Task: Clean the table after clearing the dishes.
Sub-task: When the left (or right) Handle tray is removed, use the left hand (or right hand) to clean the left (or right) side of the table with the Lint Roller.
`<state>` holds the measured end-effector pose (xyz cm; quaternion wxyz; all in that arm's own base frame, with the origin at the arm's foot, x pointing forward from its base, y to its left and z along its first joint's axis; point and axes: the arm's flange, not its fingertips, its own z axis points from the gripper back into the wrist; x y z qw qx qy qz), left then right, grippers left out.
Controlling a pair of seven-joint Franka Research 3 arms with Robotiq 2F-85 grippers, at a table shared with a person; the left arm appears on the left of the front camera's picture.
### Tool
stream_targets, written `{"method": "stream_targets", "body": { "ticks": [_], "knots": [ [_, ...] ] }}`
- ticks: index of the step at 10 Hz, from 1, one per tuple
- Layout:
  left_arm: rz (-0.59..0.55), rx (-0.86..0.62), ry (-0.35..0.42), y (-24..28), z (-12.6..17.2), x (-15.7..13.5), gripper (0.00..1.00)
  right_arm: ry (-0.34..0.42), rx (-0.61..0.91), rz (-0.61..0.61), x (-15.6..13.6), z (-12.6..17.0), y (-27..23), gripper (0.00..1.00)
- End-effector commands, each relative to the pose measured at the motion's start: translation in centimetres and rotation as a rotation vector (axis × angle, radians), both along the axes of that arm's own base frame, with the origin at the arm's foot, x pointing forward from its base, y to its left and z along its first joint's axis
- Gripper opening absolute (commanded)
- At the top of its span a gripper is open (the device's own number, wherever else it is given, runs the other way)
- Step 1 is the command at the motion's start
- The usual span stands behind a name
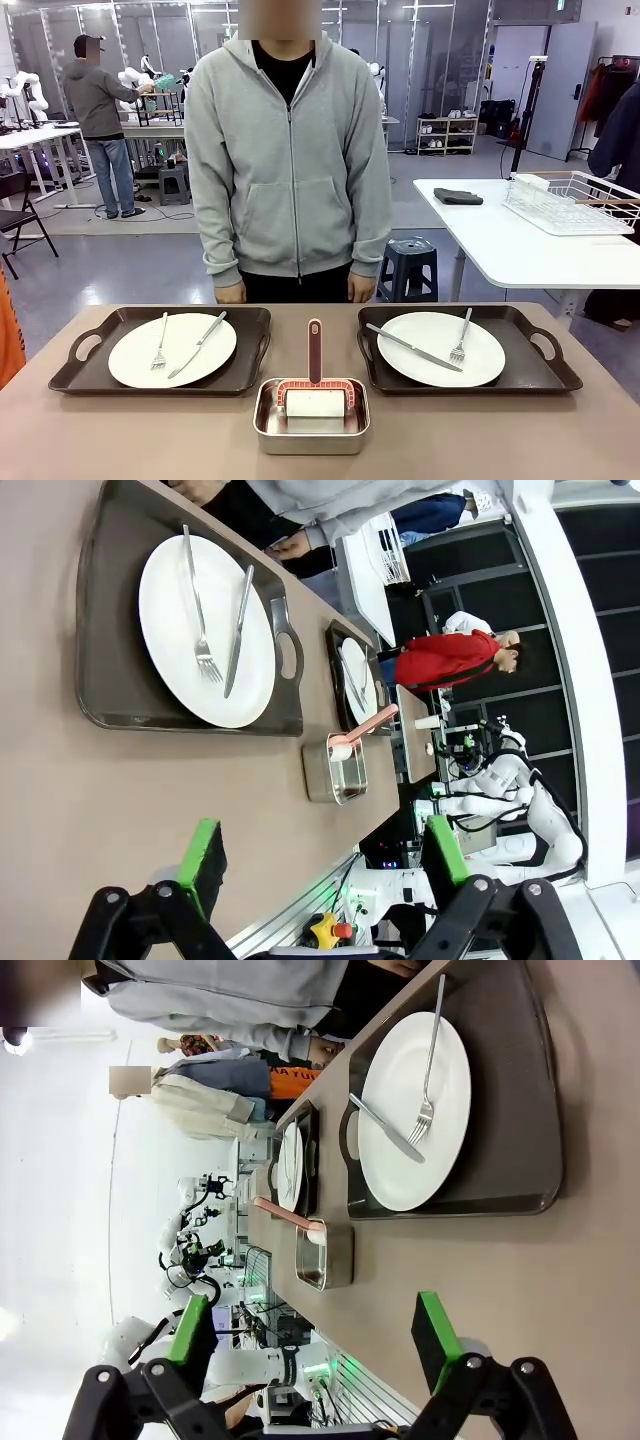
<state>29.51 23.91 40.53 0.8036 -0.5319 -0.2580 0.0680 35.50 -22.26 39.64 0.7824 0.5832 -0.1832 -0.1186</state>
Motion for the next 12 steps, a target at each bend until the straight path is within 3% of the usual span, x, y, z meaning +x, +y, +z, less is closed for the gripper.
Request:
{"method": "stream_targets", "body": {
  "ticks": [1,12],
  "knots": [
    [-0.006,-0.004,-0.01,0.22,0.42,-0.2,1.0,-0.016,0.007,0.006,-0.32,0.14,-0.15,1.0],
    [-0.006,-0.004,-0.01,0.22,0.42,-0.2,1.0,-0.016,0.007,0.006,-0.32,0.14,-0.15,1.0]
  ]
}}
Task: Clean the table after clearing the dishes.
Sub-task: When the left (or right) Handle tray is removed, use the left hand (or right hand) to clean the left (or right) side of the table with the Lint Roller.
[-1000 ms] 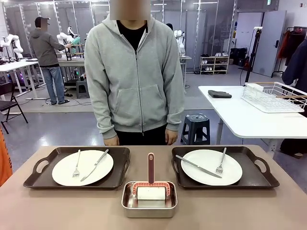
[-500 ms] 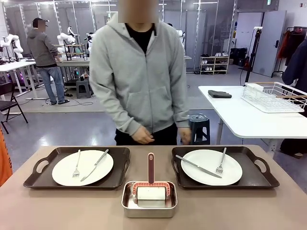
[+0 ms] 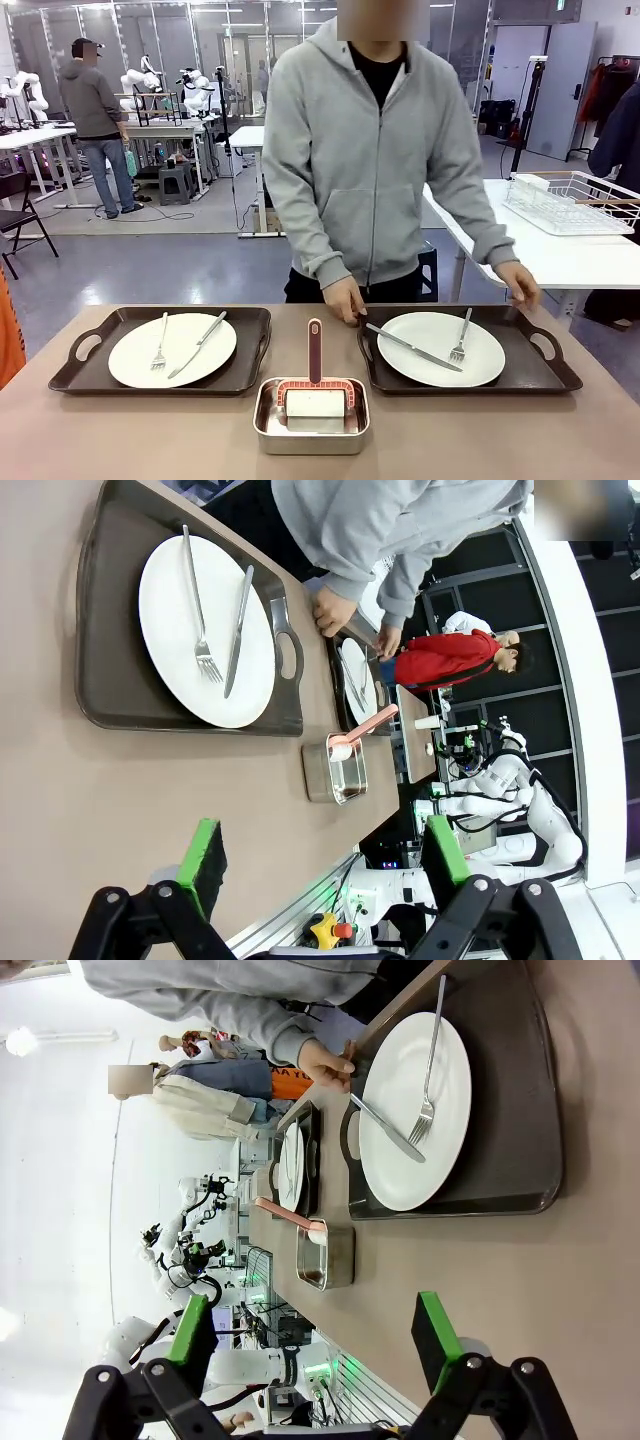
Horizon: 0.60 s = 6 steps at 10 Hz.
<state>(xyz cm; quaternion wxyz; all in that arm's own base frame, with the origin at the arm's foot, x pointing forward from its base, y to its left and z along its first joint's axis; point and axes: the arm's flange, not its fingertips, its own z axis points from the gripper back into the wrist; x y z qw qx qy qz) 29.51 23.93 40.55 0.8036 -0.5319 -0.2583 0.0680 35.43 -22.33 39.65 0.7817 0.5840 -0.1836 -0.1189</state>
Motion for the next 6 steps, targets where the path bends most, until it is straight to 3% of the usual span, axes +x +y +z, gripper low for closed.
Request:
{"method": "stream_targets", "body": {
  "ticks": [1,6],
  "knots": [
    [-0.006,-0.004,-0.009,0.2,0.4,-0.19,1.0,-0.015,0.005,0.007,-0.26,0.13,-0.08,1.0],
    [-0.006,-0.004,-0.009,0.2,0.4,-0.19,1.0,-0.015,0.005,0.007,-0.26,0.13,-0.08,1.0]
  ]
}}
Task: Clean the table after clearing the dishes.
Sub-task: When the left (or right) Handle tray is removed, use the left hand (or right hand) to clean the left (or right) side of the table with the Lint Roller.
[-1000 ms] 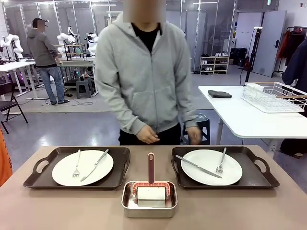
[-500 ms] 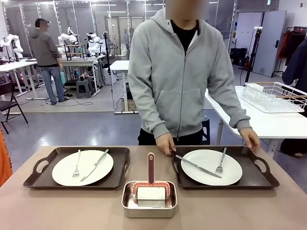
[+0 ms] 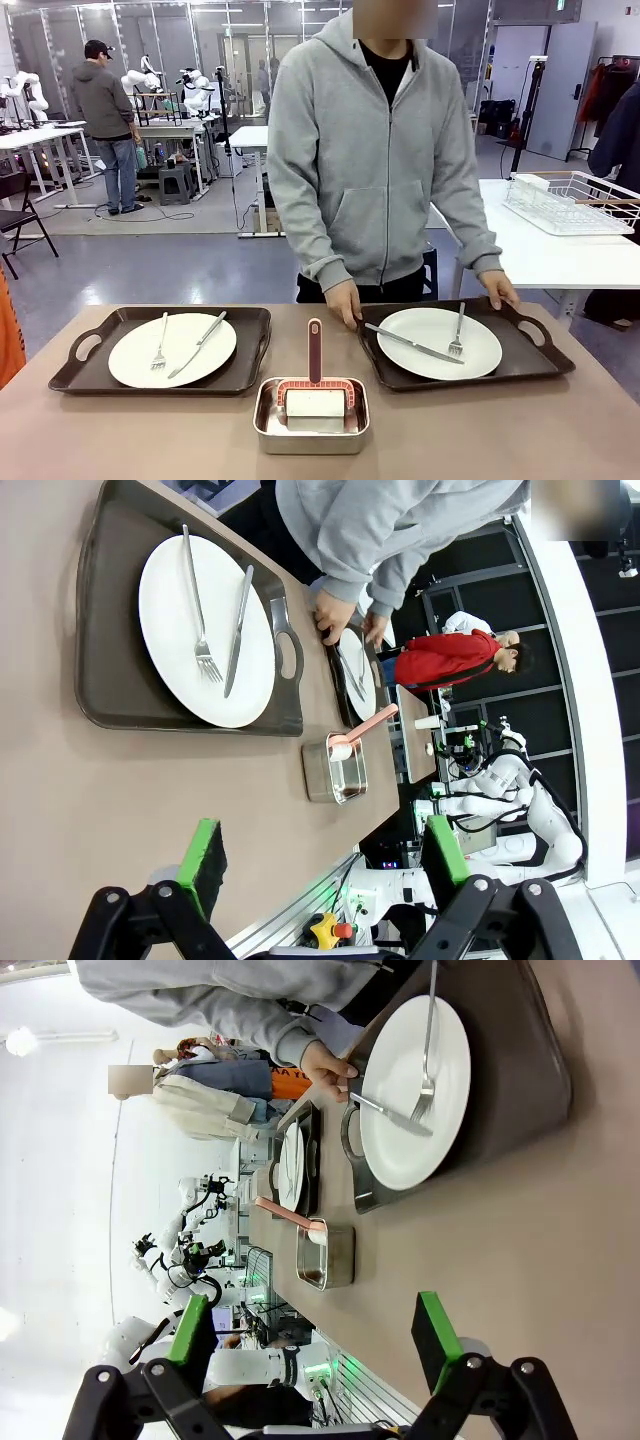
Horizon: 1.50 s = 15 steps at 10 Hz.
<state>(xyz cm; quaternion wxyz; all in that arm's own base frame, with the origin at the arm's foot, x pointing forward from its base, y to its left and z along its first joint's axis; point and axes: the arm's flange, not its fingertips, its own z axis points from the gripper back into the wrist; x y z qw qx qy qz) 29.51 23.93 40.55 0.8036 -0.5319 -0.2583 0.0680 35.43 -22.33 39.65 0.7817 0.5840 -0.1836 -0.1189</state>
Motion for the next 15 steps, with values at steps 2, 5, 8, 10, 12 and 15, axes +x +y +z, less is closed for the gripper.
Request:
{"method": "stream_targets", "body": {
  "ticks": [2,5,8,10,12,15],
  "knots": [
    [-0.006,-0.004,-0.009,0.2,0.4,-0.2,1.0,-0.015,0.005,0.007,-0.3,0.1,-0.1,1.0],
    [-0.006,-0.004,-0.009,0.2,0.4,-0.2,1.0,-0.015,0.005,0.007,-0.3,0.1,-0.1,1.0],
    [-0.006,-0.004,-0.009,0.2,0.4,-0.2,1.0,-0.016,-0.061,0.059,0.8,1.4,1.7,1.0],
    [-0.006,-0.004,-0.009,0.2,0.4,-0.2,1.0,-0.048,-0.184,0.166,3.1,3.8,6.4,1.0],
    [-0.006,-0.004,-0.009,0.2,0.4,-0.2,1.0,-0.079,-0.317,0.311,6.6,6.4,12.9,1.0],
    [-0.006,-0.004,-0.009,0.2,0.4,-0.2,1.0,-0.18,-0.581,0.587,11.5,10.8,24.3,1.0]
  ]
}}
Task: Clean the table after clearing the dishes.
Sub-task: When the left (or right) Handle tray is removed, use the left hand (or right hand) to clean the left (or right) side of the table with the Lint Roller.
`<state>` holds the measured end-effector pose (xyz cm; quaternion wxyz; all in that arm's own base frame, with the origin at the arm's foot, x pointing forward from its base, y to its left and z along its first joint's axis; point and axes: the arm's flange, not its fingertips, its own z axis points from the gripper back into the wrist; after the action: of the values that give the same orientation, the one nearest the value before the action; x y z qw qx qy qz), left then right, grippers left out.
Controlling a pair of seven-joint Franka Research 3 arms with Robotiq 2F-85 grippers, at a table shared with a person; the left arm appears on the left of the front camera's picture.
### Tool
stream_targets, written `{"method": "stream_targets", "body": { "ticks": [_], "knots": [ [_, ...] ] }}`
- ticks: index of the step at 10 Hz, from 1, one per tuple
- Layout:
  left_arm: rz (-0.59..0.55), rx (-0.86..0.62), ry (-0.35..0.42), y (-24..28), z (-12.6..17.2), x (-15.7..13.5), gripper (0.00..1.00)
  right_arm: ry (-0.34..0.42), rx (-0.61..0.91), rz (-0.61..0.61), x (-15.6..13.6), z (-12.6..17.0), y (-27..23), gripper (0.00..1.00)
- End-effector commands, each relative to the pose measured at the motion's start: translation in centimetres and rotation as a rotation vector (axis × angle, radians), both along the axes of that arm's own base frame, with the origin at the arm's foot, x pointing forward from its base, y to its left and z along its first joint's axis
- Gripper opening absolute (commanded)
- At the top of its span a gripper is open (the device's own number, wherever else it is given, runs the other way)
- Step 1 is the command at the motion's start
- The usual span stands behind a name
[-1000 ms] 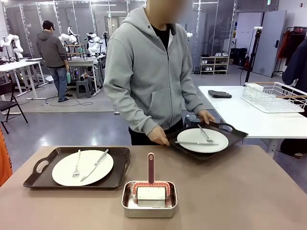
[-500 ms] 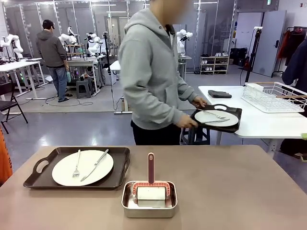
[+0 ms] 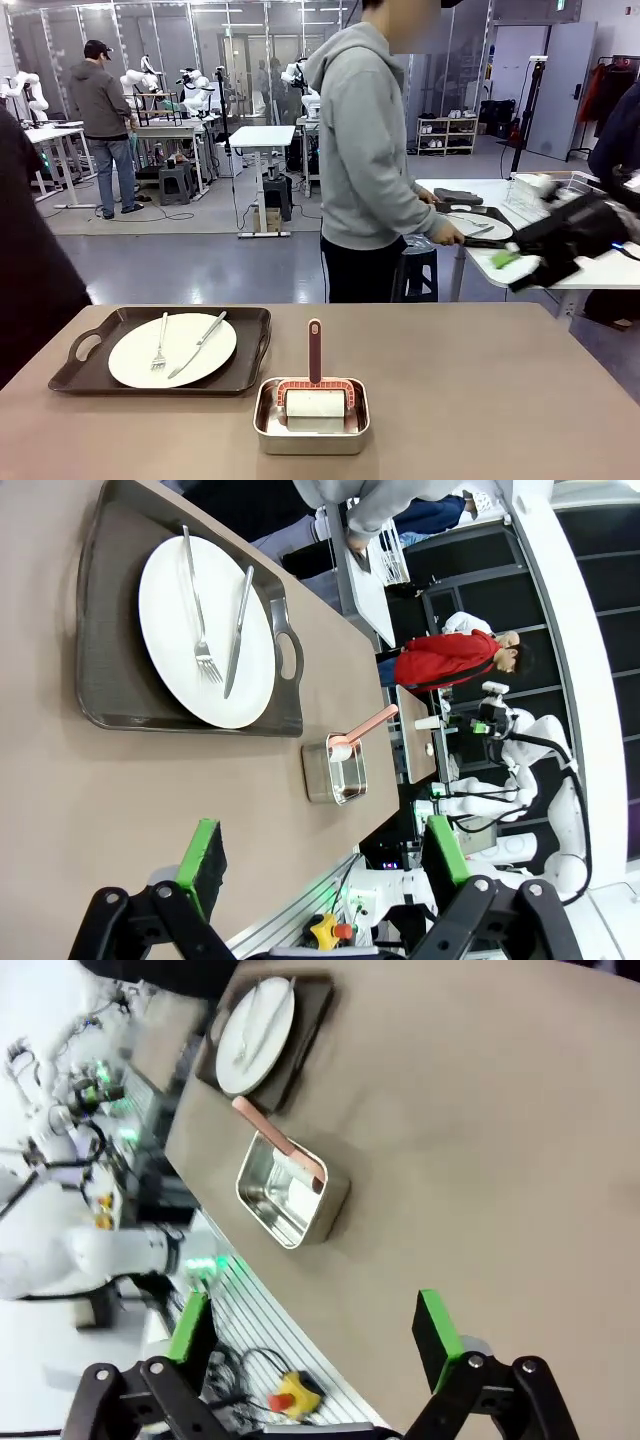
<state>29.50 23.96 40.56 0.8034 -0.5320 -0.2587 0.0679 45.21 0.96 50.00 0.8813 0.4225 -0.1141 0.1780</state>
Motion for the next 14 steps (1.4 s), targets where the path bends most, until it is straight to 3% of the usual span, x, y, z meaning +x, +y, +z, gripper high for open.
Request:
{"method": "stream_targets", "body": {
  "ticks": [1,4,7,9,10,14],
  "knots": [
    [-0.007,-0.004,-0.008,0.2,0.4,-0.2,1.0,-0.061,-0.194,0.17,3.0,1.1,5.1,1.0],
    [-0.007,-0.004,-0.008,0.2,0.4,-0.2,1.0,-0.089,-0.415,0.419,5.7,0.4,15.0,1.0],
    [-0.007,-0.004,-0.008,0.2,0.4,-0.2,1.0,-0.119,-0.536,0.637,6.3,-3.2,22.1,1.0],
    [-0.007,-0.004,-0.008,0.2,0.4,-0.2,1.0,-0.167,-0.556,0.652,5.1,-4.5,23.3,1.0],
    [-0.007,-0.004,-0.008,0.2,0.4,-0.2,1.0,-0.098,-0.523,0.65,5.5,-4.2,23.1,1.0],
    [-0.007,-0.004,-0.008,0.2,0.4,-0.2,1.0,-0.098,-0.523,0.65,5.5,-4.2,23.1,1.0]
  ]
}}
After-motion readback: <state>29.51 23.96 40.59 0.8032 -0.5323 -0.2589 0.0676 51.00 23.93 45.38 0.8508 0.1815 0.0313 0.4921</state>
